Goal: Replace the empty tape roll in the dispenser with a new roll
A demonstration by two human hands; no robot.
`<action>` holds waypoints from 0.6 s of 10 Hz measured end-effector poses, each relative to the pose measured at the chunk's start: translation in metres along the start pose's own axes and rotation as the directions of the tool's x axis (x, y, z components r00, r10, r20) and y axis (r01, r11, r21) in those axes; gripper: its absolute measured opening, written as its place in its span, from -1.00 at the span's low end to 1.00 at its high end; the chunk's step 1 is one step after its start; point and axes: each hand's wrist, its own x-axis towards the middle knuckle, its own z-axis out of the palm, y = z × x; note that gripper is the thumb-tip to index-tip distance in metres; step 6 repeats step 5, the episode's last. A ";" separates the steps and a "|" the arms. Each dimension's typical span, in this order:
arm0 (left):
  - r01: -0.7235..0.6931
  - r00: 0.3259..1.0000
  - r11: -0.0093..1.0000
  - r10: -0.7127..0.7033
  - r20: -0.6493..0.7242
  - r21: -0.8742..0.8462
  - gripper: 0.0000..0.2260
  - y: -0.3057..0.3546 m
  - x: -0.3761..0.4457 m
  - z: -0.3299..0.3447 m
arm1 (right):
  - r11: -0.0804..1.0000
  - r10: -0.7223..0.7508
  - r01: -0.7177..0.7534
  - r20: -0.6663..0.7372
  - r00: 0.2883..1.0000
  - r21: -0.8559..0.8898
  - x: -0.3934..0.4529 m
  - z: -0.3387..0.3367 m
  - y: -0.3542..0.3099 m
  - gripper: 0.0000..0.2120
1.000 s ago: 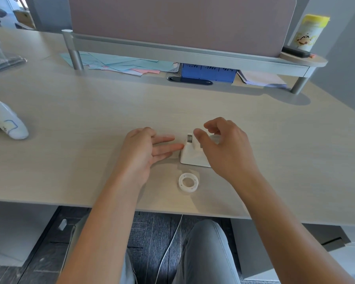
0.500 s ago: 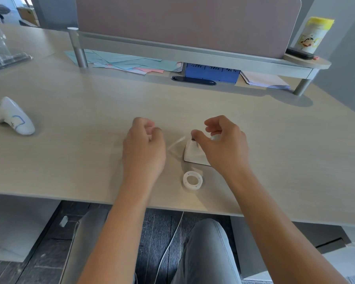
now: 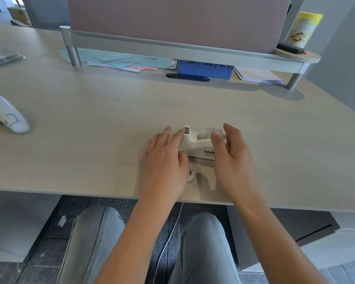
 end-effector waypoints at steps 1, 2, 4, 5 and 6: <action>0.027 1.000 0.994 -0.025 0.018 -0.109 -0.47 0.001 0.001 0.001 | 1.000 0.008 -0.008 0.060 0.998 0.001 -0.001 0.001 0.003 -0.46; 0.044 0.999 0.974 -0.046 -0.004 -0.223 -0.45 0.000 0.005 0.001 | 1.000 -0.005 0.005 0.065 0.998 0.000 0.004 0.002 0.005 -0.46; 0.022 1.000 0.983 -0.023 -0.004 -0.184 -0.51 0.000 0.001 -0.001 | 0.994 0.004 0.001 -0.043 0.999 0.105 -0.003 -0.002 0.010 -0.51; 0.098 0.995 0.983 -0.099 -0.002 -0.158 -0.54 -0.006 0.004 -0.005 | 0.959 -0.023 0.098 -0.272 0.962 0.266 -0.009 -0.023 0.004 -0.78; 0.098 0.995 0.983 -0.099 -0.002 -0.158 -0.54 -0.006 0.004 -0.005 | 0.959 -0.023 0.098 -0.272 0.962 0.266 -0.009 -0.023 0.004 -0.78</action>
